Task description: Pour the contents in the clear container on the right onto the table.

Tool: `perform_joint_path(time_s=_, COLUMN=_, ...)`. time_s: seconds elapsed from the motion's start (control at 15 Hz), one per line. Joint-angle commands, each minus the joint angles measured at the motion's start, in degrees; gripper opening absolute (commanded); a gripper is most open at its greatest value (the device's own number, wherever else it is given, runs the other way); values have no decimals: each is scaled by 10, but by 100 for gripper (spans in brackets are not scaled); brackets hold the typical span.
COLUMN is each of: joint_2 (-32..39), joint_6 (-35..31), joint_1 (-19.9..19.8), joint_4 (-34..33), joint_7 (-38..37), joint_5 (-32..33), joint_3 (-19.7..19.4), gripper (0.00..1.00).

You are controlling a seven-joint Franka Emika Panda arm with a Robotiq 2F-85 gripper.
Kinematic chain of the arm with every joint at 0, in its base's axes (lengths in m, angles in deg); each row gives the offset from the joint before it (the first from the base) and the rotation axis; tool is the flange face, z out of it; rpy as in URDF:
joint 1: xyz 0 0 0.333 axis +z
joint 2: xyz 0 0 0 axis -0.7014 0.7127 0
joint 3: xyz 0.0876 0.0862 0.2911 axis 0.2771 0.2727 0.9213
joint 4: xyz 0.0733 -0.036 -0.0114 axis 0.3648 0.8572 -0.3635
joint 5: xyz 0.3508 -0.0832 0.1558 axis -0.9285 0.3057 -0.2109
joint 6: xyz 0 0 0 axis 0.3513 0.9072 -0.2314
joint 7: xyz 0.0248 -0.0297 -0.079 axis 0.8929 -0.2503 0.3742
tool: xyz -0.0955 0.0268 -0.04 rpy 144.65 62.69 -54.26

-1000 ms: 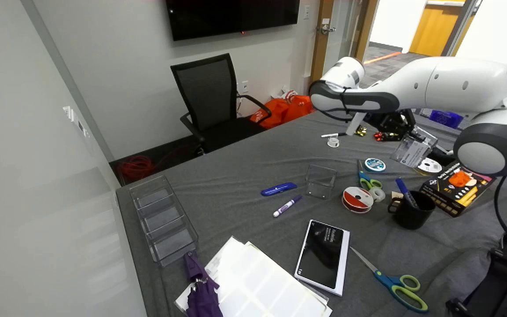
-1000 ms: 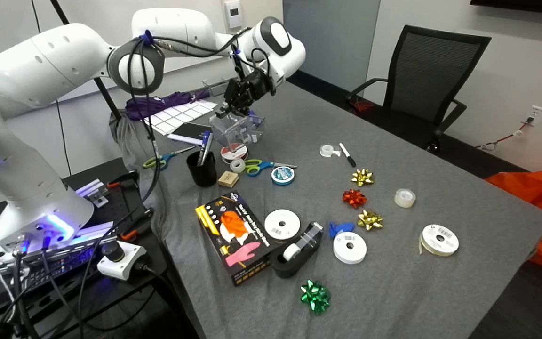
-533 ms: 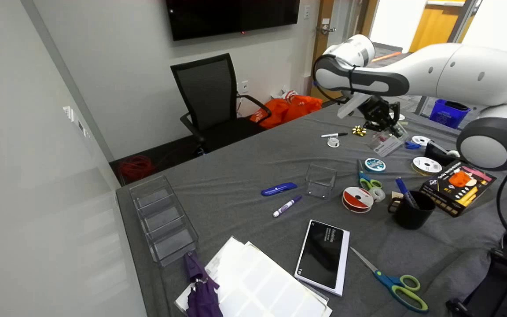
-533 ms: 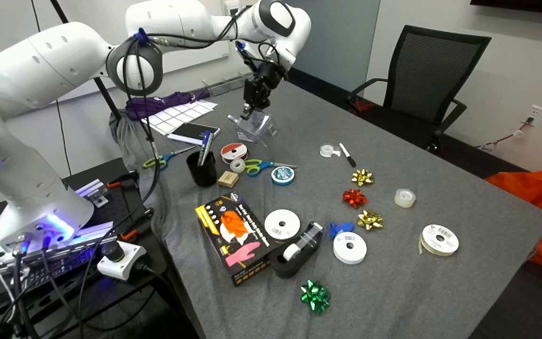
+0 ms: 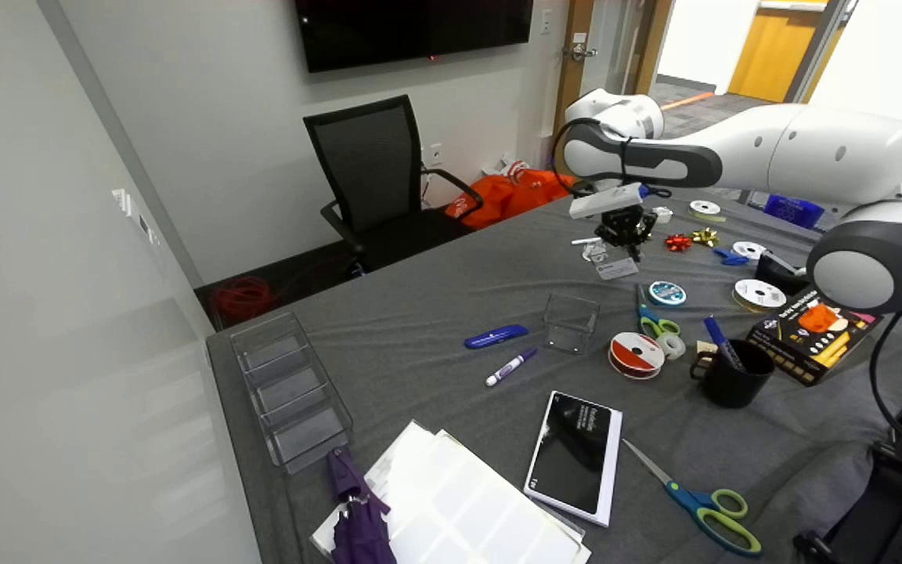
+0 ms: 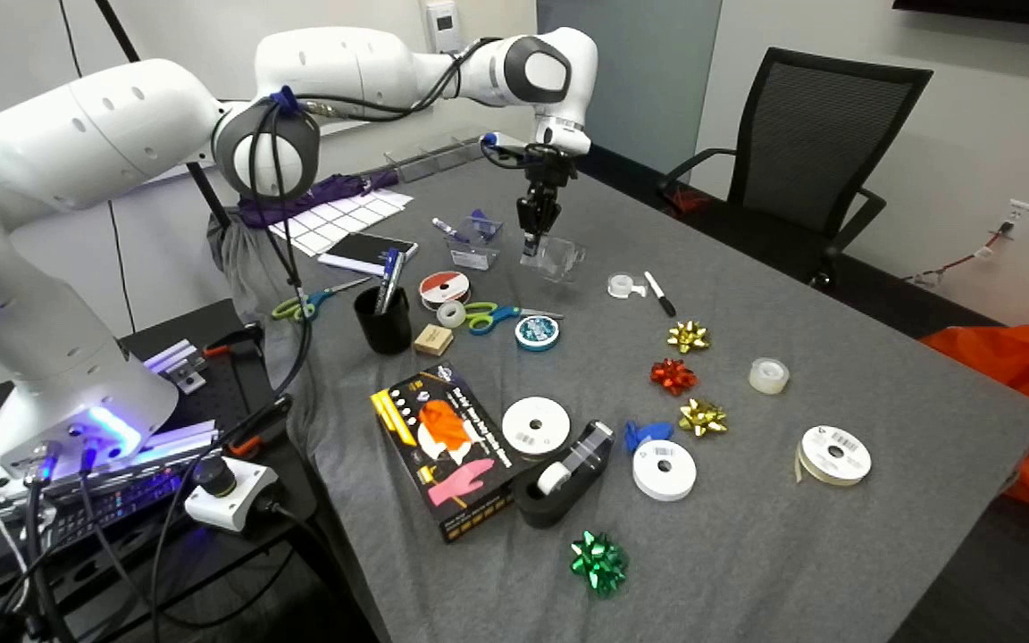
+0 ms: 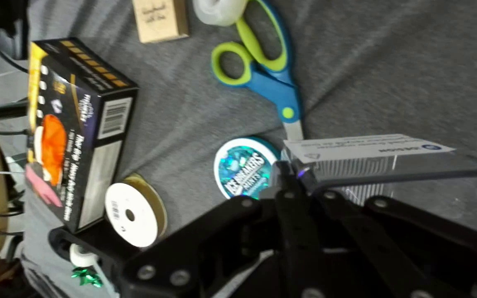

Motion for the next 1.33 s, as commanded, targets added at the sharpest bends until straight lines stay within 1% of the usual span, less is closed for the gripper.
perform_joint_path(time_s=0.0, joint_2=6, joint_6=-92, joint_1=-25, joint_4=0, joint_7=35, joint_5=-30, joint_3=27, gripper=1)
perform_joint_path(time_s=0.27, joint_2=16, joint_6=-186, joint_1=-49, joint_4=0, joint_7=100, joint_5=-57, joint_3=50, gripper=1)
perform_joint_path(time_s=0.47, joint_2=27, joint_6=-242, joint_1=-69, joint_4=2, joint_7=172, joint_5=-78, joint_3=68, gripper=1)
perform_joint_path(time_s=0.6, joint_2=36, joint_6=-265, joint_1=-81, joint_4=5, joint_7=232, joint_5=-94, joint_3=80, gripper=1)
perform_joint_path(time_s=0.73, joint_2=46, joint_6=-274, joint_1=-91, joint_4=8, joint_7=294, joint_5=-107, joint_3=92, gripper=1)
perform_joint_path(time_s=1.0, joint_2=57, joint_6=-258, joint_1=-107, joint_4=10, joint_7=411, joint_5=-137, joint_3=117, gripper=1)
perform_joint_path(time_s=1.27, joint_2=61, joint_6=-243, joint_1=-118, joint_4=6, joint_7=485, joint_5=-144, joint_3=125, gripper=1)
